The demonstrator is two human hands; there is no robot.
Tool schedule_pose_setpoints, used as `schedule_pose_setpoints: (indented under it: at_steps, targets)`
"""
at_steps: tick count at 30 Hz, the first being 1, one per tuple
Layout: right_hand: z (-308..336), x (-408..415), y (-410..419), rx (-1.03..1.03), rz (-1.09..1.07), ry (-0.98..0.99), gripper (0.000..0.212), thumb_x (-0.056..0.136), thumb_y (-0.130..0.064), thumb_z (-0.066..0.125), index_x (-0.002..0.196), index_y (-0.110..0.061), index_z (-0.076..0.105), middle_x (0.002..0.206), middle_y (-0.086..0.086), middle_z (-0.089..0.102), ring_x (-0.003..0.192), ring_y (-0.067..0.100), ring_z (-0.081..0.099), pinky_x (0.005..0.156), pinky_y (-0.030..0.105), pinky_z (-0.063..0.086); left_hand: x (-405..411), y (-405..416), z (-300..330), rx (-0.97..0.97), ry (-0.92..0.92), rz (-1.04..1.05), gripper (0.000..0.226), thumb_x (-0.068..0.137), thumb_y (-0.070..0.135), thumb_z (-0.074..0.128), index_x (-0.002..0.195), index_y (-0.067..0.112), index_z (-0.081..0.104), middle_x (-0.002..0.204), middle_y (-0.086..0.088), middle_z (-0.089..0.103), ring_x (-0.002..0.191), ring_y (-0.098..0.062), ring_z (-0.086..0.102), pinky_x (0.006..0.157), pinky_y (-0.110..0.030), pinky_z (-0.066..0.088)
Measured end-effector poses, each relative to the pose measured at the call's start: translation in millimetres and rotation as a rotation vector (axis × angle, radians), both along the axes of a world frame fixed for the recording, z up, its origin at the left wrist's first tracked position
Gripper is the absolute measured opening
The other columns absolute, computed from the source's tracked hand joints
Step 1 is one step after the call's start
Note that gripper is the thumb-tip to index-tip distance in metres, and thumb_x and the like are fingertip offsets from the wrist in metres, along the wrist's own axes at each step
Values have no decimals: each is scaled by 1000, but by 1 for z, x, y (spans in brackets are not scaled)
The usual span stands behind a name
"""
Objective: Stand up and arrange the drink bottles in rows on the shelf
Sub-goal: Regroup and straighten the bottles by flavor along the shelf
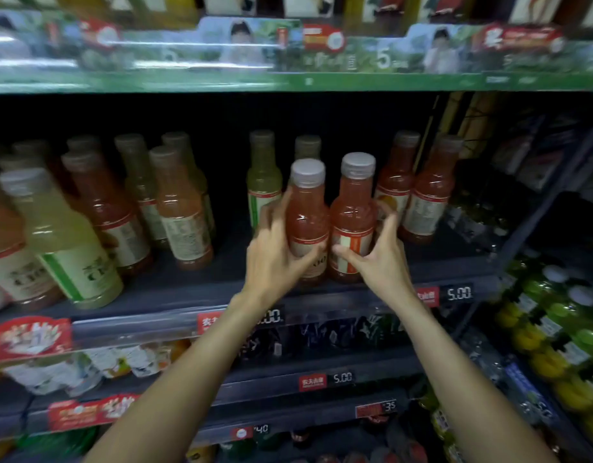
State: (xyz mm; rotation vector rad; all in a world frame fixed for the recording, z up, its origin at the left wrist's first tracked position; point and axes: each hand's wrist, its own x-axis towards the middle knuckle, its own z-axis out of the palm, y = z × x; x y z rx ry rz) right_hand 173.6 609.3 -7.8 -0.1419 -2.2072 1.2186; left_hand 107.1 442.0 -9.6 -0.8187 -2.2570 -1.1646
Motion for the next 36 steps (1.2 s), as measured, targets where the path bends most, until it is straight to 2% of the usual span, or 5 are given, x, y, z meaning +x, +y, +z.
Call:
schedule_pose_setpoints:
  at_steps: [8, 12, 20, 28, 36]
  targets:
    - [0, 14, 92, -12, -252, 41, 84, 74, -24, 79, 140, -19, 28, 132, -1, 51, 116, 10, 50, 93, 23, 37, -10, 121, 8, 128, -245, -288, 92, 76, 36, 79, 150, 27, 24, 146, 2, 34, 126, -1, 36, 104, -23, 31]
    - [-7, 19, 116, -34, -340, 75, 84, 79, -11, 73, 146, -19, 21, 138, 0, 43, 121, 9, 44, 97, 19, 33, -14, 159, 0, 203, -470, -378, 99, 84, 45, 69, 153, 26, 0, 161, 3, -2, 146, -9, 2, 120, -40, 10]
    - [-13, -4, 128, -155, -529, 114, 87, 87, 7, 43, 150, -21, -10, 159, 10, 0, 146, 23, 2, 118, 51, 7, -32, 200, -15, 338, -717, -461, 91, 58, 87, 61, 115, 84, -10, 162, 8, -1, 149, -20, 4, 116, -60, 7]
    - [-4, -16, 133, -207, -463, 7, 93, 93, -40, 53, 146, -28, -22, 157, 10, -17, 145, 25, -13, 114, 48, -4, -22, 215, -4, 343, -662, -404, 117, 60, 80, 59, 145, 48, -14, 160, 12, -4, 147, -15, -1, 117, -58, 8]
    - [-10, -13, 121, -203, -271, -24, 78, 96, -43, 44, 147, -37, -15, 158, -1, -18, 144, 11, -15, 107, 27, 0, -14, 223, -3, 364, -683, -314, 103, 80, 61, 61, 149, 40, -13, 160, 3, -14, 147, -21, -8, 117, -57, 7]
